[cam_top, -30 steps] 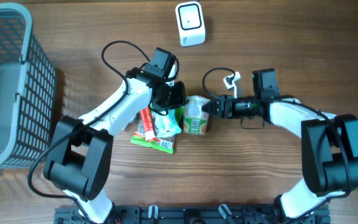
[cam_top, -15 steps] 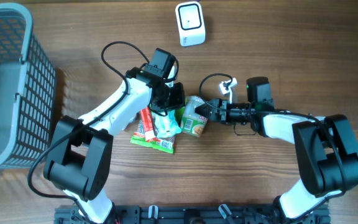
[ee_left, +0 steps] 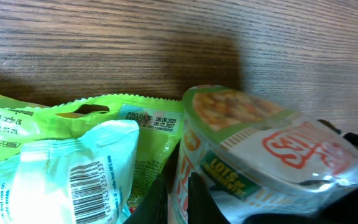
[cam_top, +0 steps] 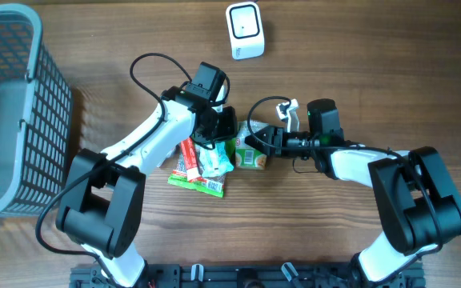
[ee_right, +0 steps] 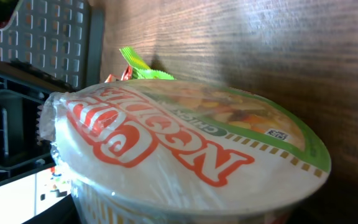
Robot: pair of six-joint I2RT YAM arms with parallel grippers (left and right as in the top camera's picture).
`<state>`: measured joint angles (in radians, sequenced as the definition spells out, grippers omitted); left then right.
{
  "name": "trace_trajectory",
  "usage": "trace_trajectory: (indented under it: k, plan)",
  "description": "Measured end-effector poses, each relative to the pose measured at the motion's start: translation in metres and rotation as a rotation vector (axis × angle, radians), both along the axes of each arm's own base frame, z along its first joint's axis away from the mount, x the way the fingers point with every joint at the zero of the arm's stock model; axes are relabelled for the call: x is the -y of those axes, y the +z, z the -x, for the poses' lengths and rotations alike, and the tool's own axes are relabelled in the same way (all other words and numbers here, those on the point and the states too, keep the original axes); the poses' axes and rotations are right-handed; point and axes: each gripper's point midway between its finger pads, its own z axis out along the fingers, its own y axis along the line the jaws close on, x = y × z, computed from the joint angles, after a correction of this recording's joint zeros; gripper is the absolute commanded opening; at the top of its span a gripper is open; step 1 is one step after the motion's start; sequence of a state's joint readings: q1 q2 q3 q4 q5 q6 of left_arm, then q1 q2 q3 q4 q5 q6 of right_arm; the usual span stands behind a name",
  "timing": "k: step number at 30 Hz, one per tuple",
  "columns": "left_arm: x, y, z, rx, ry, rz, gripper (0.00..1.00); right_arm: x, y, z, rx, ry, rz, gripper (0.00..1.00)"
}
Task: Scan the item barcode
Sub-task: 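Reach the right gripper to the noodle cup and grasp it, then carry the noodle cup to the scanner and hold it under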
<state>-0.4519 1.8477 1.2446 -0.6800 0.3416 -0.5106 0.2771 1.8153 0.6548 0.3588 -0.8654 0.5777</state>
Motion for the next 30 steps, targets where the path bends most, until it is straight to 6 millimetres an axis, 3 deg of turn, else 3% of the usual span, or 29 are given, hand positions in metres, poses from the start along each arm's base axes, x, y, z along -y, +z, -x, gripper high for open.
trace_trajectory:
  k: [6, 9, 11, 12, 13, 14, 15, 18, 21, 24, 25, 26, 30]
  plan:
    - [-0.011, 0.0, 0.002, -0.003, -0.02, -0.025, 0.06, -0.006, 0.014, -0.006, 0.074, 0.023, -0.037, 0.64]
    - [-0.032, 0.036, -0.015, 0.092, 0.032, 0.009, 0.07, -0.009, 0.04, -0.004, 0.11, 0.04, -0.081, 0.64]
    - [-0.06, 0.087, -0.031, 0.224, 0.114, 0.05, 0.07, -0.013, 0.074, 0.0, 0.137, 0.055, -0.146, 0.61]
    - [-0.088, 0.131, -0.043, 0.346, 0.19, 0.066, 0.09, -0.014, 0.091, 0.004, 0.144, 0.064, -0.176, 0.6]
    - [-0.105, 0.149, -0.046, 0.399, 0.236, 0.061, 0.09, -0.016, 0.099, 0.007, 0.125, 0.067, -0.198, 0.6]
    - [-0.121, 0.161, -0.048, 0.436, 0.275, 0.049, 0.1, -0.019, 0.109, 0.013, 0.111, 0.076, -0.221, 0.59]
    - [-0.153, 0.176, -0.05, 0.49, 0.358, 0.011, 0.1, -0.025, 0.125, 0.02, 0.114, 0.092, -0.247, 0.59]
    - [-0.196, 0.182, -0.053, 0.513, 0.47, -0.044, 0.1, -0.045, 0.15, 0.041, 0.113, 0.115, -0.269, 0.58]
    - [-0.218, 0.177, -0.052, 0.499, 0.526, -0.083, 0.25, -0.06, 0.14, 0.055, 0.051, 0.031, -0.171, 0.57]
    - [-0.233, 0.175, -0.052, 0.506, 0.561, -0.152, 0.43, -0.058, 0.128, 0.054, 0.044, -0.03, -0.098, 0.57]
    - [-0.235, 0.175, -0.051, 0.506, 0.563, -0.166, 0.6, -0.054, 0.121, 0.052, 0.038, -0.05, -0.064, 0.57]
    - [-0.236, 0.174, -0.05, 0.502, 0.565, -0.174, 1.0, -0.05, 0.114, 0.051, 0.039, -0.064, -0.03, 0.57]
    - [-0.238, 0.17, -0.046, 0.48, 0.567, -0.19, 1.0, -0.05, 0.122, 0.041, 0.088, -0.079, -0.009, 0.57]
